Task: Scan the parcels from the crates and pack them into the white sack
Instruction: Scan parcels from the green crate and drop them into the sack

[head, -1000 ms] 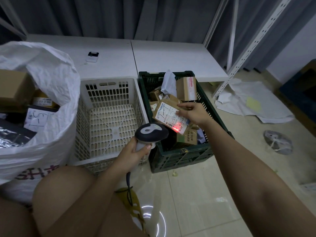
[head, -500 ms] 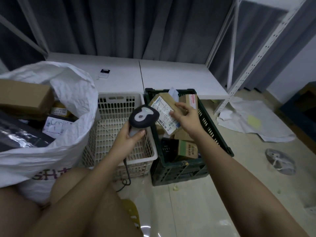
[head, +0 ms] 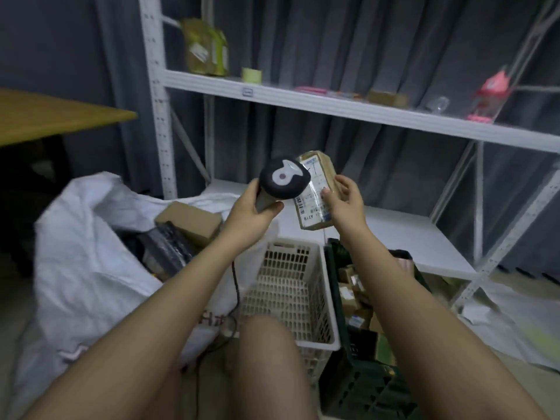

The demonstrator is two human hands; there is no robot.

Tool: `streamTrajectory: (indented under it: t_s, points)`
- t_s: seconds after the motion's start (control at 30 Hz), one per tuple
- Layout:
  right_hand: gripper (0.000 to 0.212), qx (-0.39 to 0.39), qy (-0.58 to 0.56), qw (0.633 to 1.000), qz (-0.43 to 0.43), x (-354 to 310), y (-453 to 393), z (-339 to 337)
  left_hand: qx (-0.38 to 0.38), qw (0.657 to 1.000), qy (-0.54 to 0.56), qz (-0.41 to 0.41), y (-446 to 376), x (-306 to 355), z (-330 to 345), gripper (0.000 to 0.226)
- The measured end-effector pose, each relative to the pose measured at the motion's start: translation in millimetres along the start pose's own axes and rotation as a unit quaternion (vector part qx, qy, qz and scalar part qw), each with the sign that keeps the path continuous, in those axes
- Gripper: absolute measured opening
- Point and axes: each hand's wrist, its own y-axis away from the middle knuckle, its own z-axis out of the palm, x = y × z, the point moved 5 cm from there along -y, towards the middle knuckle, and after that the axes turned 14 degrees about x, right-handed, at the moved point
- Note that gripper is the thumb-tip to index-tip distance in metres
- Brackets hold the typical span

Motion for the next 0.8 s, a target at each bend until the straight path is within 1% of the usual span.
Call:
streamTrajectory:
  t_s: [0.13,0.2,0.23,0.27,0.3,0.33,0.37,0.4,0.43,0.47,0.5,0.57,0.6,0.7,0.8]
  points:
    - [0.028,-0.019,-0.030,0.999,0.003,-22,34,55,0.042,0.999,-0.017,-0.012,11,0,-63,0.045]
    - [0.028,-0.016,-0.032,0.999,-0.036,-36,53,83,0.066,0.997,-0.018,-0.026,13,-5,-94,0.046]
    - [0.032,-0.013,-0.023,0.997,-0.071,-43,63,97,0.080,0.996,-0.015,-0.033,14,-8,-108,0.045]
    - [0.036,-0.008,-0.005,0.995,-0.103,-46,71,108,0.094,0.995,-0.017,-0.039,13,-12,-121,0.043]
    - [0.041,-0.016,0.037,0.990,-0.134,-45,75,119,0.104,0.994,-0.019,-0.042,13,-15,-133,0.041]
    - [0.047,-0.058,0.111,0.979,-0.160,-40,78,130,0.110,0.993,-0.018,-0.043,13,-17,-142,0.041]
    - [0.054,-0.132,0.213,0.952,-0.177,-28,82,143,0.113,0.992,-0.015,-0.044,13,-20,-149,0.041]
    - [0.060,-0.213,0.311,0.911,-0.167,-12,86,150,0.116,0.992,-0.013,-0.045,14,-22,-154,0.041]
    - [0.064,-0.275,0.377,0.872,-0.148,3,90,152,0.117,0.992,-0.013,-0.047,14,-24,-156,0.041]
    - [0.065,-0.304,0.397,0.856,-0.132,15,91,151,0.116,0.992,-0.012,-0.051,15,-27,-156,0.040]
    - [0.063,-0.306,0.374,0.867,-0.124,20,91,148,0.116,0.992,-0.012,-0.053,14,-31,-154,0.041]
    - [0.052,-0.269,0.286,0.908,-0.146,17,88,136,0.115,0.992,-0.005,-0.046,13,-35,-143,0.043]
    - [0.046,-0.251,0.261,0.919,-0.159,16,86,127,0.112,0.993,0.000,-0.044,12,-36,-134,0.042]
    - [0.035,-0.189,0.215,0.947,-0.147,21,71,93,0.104,0.994,0.021,-0.040,9,-36,-96,0.042]
    - [0.029,-0.143,0.201,0.962,-0.120,37,54,52,0.098,0.994,0.041,-0.031,4,-34,-49,0.044]
